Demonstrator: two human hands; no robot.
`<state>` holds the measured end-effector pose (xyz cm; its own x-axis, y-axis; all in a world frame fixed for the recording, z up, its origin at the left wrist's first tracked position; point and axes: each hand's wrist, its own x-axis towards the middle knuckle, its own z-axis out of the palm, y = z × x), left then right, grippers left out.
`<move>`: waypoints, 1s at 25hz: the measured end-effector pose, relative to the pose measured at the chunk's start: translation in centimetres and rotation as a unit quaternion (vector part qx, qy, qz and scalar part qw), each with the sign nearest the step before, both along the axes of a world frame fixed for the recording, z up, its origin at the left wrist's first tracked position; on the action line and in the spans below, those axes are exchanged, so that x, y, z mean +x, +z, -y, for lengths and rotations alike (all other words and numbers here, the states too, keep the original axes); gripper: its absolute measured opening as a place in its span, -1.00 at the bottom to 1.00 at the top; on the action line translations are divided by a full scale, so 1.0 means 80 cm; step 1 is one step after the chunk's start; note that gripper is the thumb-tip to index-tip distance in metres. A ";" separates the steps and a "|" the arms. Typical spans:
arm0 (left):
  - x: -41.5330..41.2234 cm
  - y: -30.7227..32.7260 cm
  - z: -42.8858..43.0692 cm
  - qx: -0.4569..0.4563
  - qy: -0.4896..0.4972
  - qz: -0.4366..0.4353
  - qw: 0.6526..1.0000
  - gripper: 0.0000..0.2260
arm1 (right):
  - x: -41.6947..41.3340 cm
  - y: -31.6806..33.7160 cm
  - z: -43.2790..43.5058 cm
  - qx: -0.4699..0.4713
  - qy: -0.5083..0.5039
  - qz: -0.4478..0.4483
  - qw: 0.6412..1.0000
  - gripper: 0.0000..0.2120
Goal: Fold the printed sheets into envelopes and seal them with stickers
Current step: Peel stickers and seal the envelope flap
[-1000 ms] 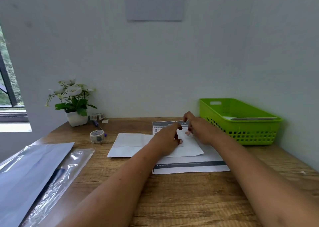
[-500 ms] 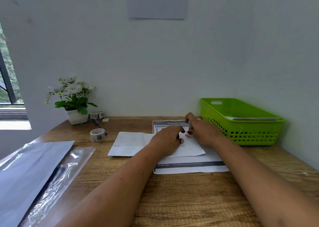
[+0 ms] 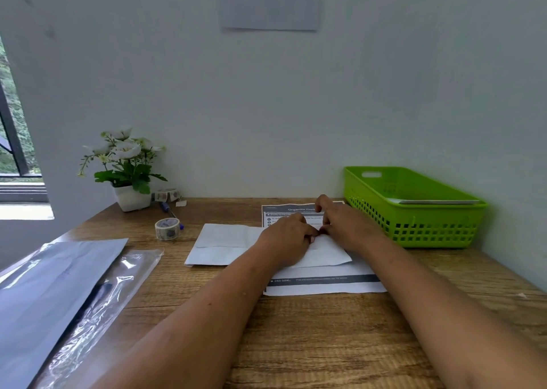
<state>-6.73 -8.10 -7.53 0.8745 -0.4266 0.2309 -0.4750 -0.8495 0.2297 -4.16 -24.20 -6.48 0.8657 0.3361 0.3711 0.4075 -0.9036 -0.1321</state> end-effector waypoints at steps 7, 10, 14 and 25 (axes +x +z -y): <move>0.002 0.000 -0.001 -0.026 -0.033 0.020 0.999 -0.71 | 0.017 -0.014 0.001 0.271 -0.090 -0.073 0.956 -0.64; -0.002 0.001 0.000 -0.008 -0.012 0.007 1.000 -0.68 | 0.021 -0.019 -0.004 0.312 -0.128 -0.072 0.939 -0.67; -0.012 0.009 0.005 0.046 0.004 -0.025 0.999 -0.65 | 0.020 -0.014 -0.004 0.320 -0.146 -0.077 0.933 -0.72; -0.008 0.010 0.008 0.065 0.018 -0.032 0.997 -0.68 | 0.005 -0.001 0.011 0.328 -0.101 -0.179 0.922 -0.68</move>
